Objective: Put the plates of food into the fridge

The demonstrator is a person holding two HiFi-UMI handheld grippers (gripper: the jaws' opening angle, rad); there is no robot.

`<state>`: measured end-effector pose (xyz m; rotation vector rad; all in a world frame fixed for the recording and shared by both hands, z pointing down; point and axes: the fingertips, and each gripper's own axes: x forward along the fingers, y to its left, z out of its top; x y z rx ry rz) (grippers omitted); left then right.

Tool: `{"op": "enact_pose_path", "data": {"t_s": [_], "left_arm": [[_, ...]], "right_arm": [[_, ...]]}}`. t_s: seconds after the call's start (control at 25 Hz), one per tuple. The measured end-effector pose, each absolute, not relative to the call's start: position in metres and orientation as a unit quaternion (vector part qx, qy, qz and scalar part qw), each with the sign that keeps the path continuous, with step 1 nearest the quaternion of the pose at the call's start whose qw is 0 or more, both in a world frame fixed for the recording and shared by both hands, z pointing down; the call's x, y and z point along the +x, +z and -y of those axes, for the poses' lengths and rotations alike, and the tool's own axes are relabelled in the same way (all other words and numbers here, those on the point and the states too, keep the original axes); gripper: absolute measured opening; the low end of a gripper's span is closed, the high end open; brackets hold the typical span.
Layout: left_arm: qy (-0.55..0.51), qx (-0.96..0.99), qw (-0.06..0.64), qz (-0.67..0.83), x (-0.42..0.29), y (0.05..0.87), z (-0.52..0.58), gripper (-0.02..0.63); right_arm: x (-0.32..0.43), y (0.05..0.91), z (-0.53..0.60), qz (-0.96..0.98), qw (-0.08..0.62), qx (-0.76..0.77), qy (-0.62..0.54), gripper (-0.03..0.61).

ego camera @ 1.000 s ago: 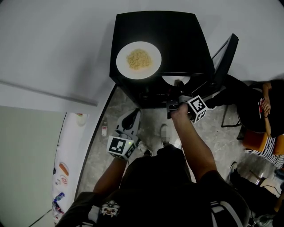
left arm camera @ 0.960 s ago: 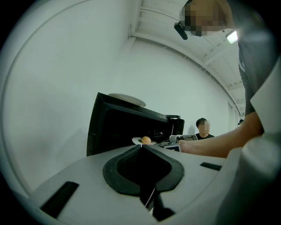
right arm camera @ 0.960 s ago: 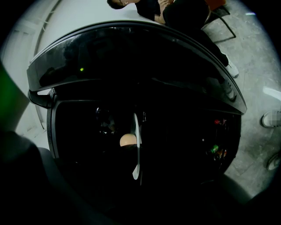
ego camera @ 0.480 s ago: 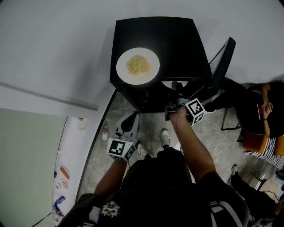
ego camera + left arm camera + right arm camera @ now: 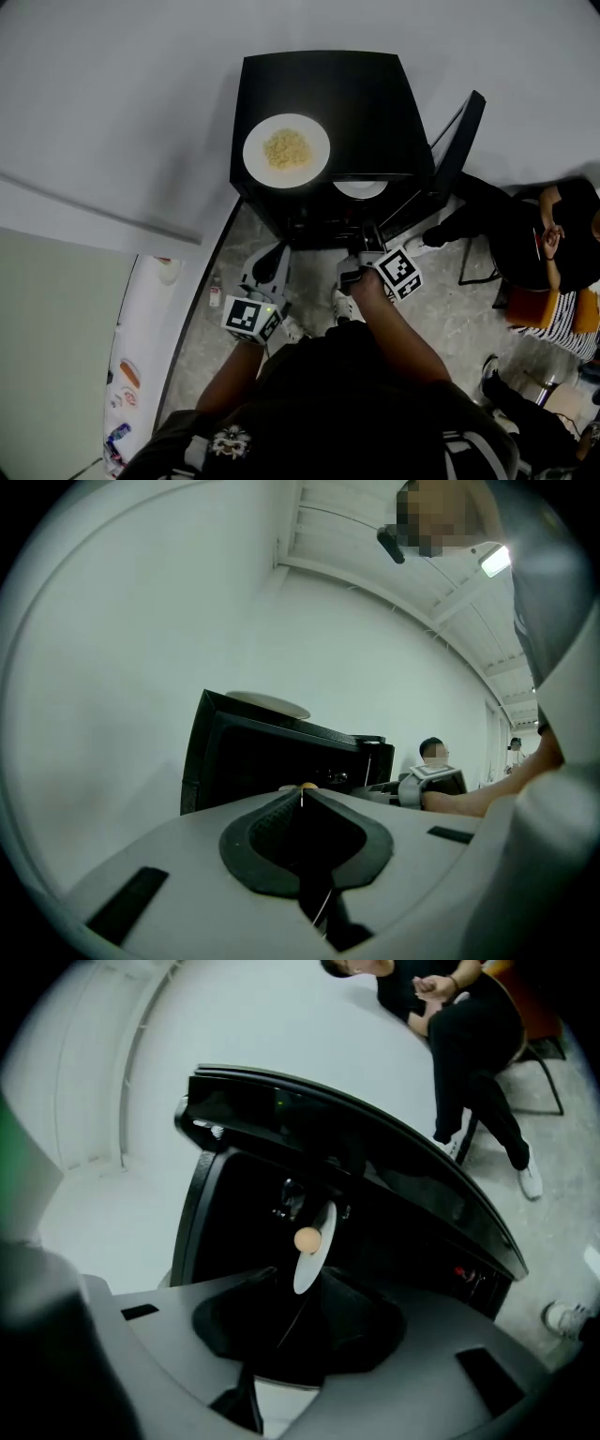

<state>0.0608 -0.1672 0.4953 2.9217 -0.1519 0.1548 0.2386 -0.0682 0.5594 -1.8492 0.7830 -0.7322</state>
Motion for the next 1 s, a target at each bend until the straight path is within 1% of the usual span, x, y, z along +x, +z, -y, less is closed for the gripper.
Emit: {"op": "enact_pose_path", "data": {"t_s": [0.16,0.28,0.48,0.56,0.64,0.76,0.84,1.0], "left_arm": [[0.046,0.992,0.107,0.053,0.064,0.487,0.167,0.026],[0.034,0.992,0.109,0.049,0.066,0.484,0.165,0.026],[0.024,0.994,0.099,0.037,0.072,0.471,0.162,0.026],[0.016,0.995,0.096,0.038,0.074,0.463,0.163,0.026],[0.008,0.995,0.095,0.042,0.075,0.456,0.165,0.026],[-0.002,0.995,0.087,0.046,0.078,0.445,0.167,0.026],[-0.007,0.996,0.077,0.045,0.082,0.436,0.167,0.026],[-0.022,0.996,0.07,0.042,0.089,0.419,0.167,0.026]], "right_arm": [[0.218,0.528,0.062,-0.393,0.41,-0.78,-0.264,0.137],[0.207,0.498,0.058,-0.444,0.35,-0.798,-0.21,0.137],[0.187,0.452,0.063,-0.519,0.209,-0.823,-0.096,0.133],[0.18,0.437,0.066,-0.535,0.165,-0.827,-0.054,0.114],[0.175,0.427,0.067,-0.543,0.134,-0.829,-0.03,0.079],[0.173,0.421,0.07,-0.543,0.101,-0.833,-0.028,0.038],[0.173,0.418,0.073,-0.546,0.08,-0.833,-0.028,0.026],[0.168,0.406,0.074,-0.554,0.049,-0.831,0.002,0.025]]}}
